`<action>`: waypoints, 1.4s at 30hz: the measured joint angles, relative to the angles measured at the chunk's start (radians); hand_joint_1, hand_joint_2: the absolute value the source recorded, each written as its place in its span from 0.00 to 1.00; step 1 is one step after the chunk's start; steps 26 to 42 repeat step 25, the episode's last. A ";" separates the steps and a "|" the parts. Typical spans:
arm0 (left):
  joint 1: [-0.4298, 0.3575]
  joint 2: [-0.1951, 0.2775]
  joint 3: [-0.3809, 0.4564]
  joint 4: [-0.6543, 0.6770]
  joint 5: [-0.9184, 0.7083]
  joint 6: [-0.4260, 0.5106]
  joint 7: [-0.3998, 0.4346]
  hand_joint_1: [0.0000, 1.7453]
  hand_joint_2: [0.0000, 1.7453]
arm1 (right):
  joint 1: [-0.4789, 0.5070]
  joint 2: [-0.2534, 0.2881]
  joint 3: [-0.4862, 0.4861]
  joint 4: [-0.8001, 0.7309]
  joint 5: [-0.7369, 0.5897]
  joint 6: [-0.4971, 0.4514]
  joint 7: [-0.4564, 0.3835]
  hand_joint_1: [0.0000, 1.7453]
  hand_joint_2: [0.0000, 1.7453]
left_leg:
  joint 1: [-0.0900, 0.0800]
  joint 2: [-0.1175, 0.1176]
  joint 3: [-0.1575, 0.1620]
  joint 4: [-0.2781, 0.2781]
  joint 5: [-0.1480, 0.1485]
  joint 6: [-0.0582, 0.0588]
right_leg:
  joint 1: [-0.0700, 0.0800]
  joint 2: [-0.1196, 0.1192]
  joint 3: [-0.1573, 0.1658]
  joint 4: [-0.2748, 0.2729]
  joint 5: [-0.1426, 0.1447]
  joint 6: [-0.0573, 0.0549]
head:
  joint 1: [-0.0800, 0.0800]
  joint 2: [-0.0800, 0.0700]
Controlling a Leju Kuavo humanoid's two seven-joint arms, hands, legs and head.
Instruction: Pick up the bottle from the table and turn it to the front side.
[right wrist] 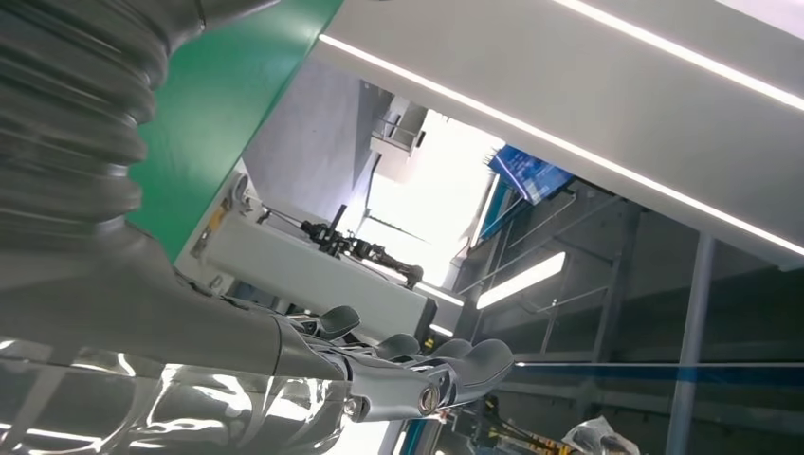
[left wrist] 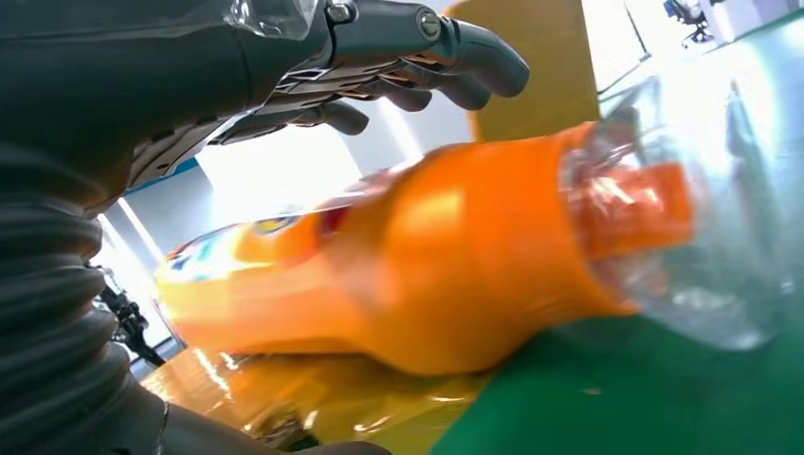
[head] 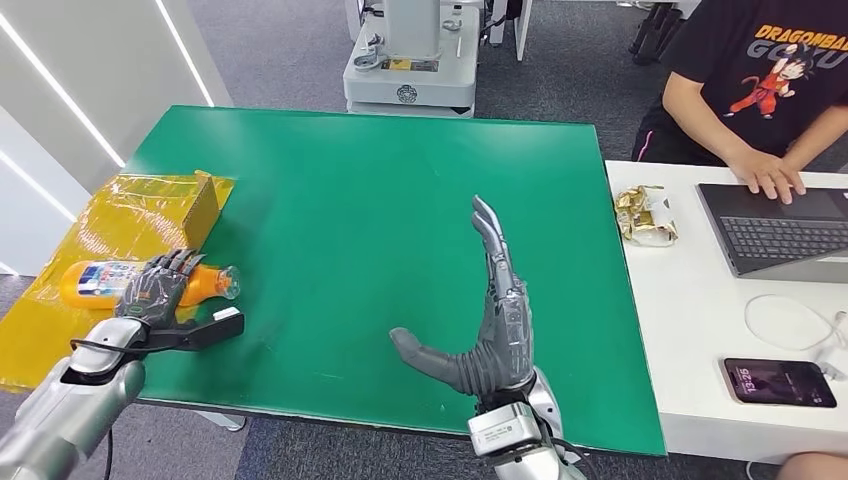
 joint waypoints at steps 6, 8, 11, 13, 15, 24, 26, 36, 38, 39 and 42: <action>0.098 -0.001 0.073 -0.146 -0.006 0.013 -0.019 0.00 1.00 | 0.018 0.000 -0.005 -0.019 0.016 0.004 0.010 0.00 1.00 | 0.000 0.000 0.000 0.000 0.000 0.000 | 0.000 0.000 0.000 -0.001 0.000 0.000 | 0.000 0.000; 0.126 -0.015 0.097 -0.210 0.028 0.060 -0.061 0.00 1.00 | 0.024 0.000 -0.007 -0.027 0.027 0.010 0.016 0.00 1.00 | 0.000 0.000 0.000 0.000 0.000 0.000 | 0.000 0.000 0.000 -0.001 0.000 0.000 | 0.000 0.000; 0.145 -0.049 0.124 -0.305 0.125 0.155 -0.141 0.00 1.00 | 0.032 0.000 -0.012 -0.038 0.040 0.020 0.019 0.00 1.00 | 0.000 -0.001 -0.001 0.000 0.000 0.000 | 0.000 -0.001 0.000 -0.002 0.000 0.000 | 0.000 0.000; 0.144 -0.078 0.134 -0.359 0.242 0.211 -0.210 0.00 1.00 | 0.034 0.000 -0.015 -0.043 0.044 0.027 0.020 0.00 1.00 | 0.000 -0.001 -0.001 0.000 0.000 0.000 | 0.000 -0.001 0.000 -0.002 0.000 0.000 | 0.000 0.000; 0.135 -0.117 0.138 -0.401 0.397 0.249 -0.292 0.00 1.00 | 0.037 0.000 -0.016 -0.045 0.046 0.034 0.019 0.00 1.00 | 0.000 -0.001 -0.001 0.001 0.000 0.000 | 0.000 -0.002 0.000 -0.002 0.000 0.000 | 0.000 0.000; 0.060 -0.321 0.097 -0.462 0.973 0.174 -0.482 0.00 1.00 | 0.054 0.002 -0.017 -0.044 0.045 0.025 -0.001 0.00 1.00 | 0.000 -0.004 -0.001 0.001 0.000 0.000 | -0.001 -0.004 0.001 -0.002 0.001 0.000 | 0.000 0.000; 0.055 -0.337 0.092 -0.462 1.018 0.160 -0.490 0.00 1.00 | 0.055 0.002 -0.017 -0.044 0.042 0.023 -0.004 0.00 1.00 | 0.000 -0.004 -0.001 0.001 0.000 0.001 | -0.001 -0.004 0.001 -0.002 0.001 0.000 | 0.000 0.000; 0.055 -0.337 0.092 -0.462 1.018 0.160 -0.490 0.00 1.00 | 0.055 0.002 -0.017 -0.044 0.042 0.023 -0.004 0.00 1.00 | 0.000 -0.004 -0.001 0.001 0.000 0.001 | -0.001 -0.004 0.001 -0.002 0.001 0.000 | 0.000 0.000; 0.055 -0.337 0.092 -0.462 1.018 0.160 -0.490 0.00 1.00 | 0.055 0.002 -0.017 -0.044 0.042 0.023 -0.004 0.00 1.00 | 0.000 -0.004 -0.001 0.001 0.000 0.001 | -0.001 -0.004 0.001 -0.002 0.001 0.000 | 0.000 0.000; 0.055 -0.337 0.092 -0.462 1.018 0.160 -0.490 0.00 1.00 | 0.055 0.002 -0.017 -0.044 0.042 0.023 -0.004 0.00 1.00 | 0.000 -0.004 -0.001 0.001 0.000 0.001 | -0.001 -0.004 0.001 -0.002 0.001 0.000 | 0.000 0.000; 0.055 -0.337 0.092 -0.462 1.018 0.160 -0.490 0.00 1.00 | 0.055 0.002 -0.017 -0.044 0.042 0.023 -0.004 0.00 1.00 | 0.000 -0.004 -0.001 0.001 0.000 0.001 | -0.001 -0.004 0.001 -0.002 0.001 0.000 | 0.000 0.000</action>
